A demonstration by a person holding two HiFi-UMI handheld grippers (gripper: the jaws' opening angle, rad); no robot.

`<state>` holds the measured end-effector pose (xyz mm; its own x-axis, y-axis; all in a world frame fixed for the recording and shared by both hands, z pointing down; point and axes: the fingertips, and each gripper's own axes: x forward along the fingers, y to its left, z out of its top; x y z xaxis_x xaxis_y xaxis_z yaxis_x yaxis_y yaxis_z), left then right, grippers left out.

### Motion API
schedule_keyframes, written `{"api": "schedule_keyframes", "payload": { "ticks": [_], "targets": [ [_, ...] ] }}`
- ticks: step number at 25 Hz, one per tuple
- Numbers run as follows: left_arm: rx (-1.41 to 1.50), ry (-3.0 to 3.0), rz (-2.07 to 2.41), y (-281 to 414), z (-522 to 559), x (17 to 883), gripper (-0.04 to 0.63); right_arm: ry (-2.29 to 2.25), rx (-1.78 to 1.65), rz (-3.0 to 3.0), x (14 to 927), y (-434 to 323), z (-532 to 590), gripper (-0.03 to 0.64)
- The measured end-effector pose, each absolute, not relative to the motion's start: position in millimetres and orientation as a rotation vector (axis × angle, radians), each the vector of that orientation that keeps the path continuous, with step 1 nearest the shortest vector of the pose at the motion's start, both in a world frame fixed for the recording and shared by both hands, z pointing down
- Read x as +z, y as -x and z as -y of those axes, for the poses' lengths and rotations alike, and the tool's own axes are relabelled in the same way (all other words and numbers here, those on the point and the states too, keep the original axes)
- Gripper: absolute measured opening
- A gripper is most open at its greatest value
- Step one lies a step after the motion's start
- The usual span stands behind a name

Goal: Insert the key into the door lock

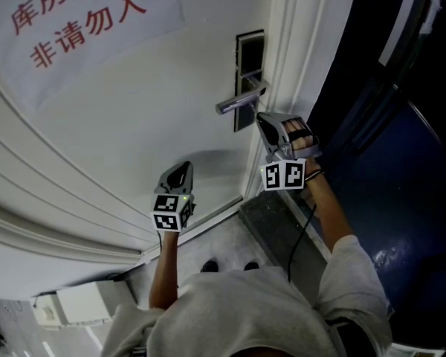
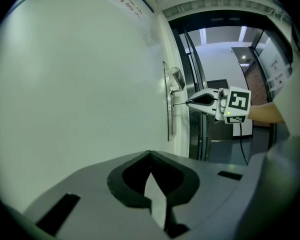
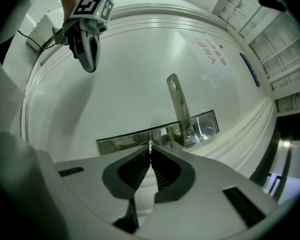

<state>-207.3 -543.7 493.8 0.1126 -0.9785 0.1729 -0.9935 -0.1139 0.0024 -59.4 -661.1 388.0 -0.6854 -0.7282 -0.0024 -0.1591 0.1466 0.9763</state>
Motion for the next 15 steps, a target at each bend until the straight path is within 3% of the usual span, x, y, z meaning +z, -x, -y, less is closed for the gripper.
{"api": "schedule_keyframes", "payload": {
  "ticks": [15],
  "targets": [
    [0.206,-2.225,2.024,212.0,540.4,497.1,0.017,-0.754,-1.685,1.828,394.9,64.1,674.3,0.029]
  ]
}}
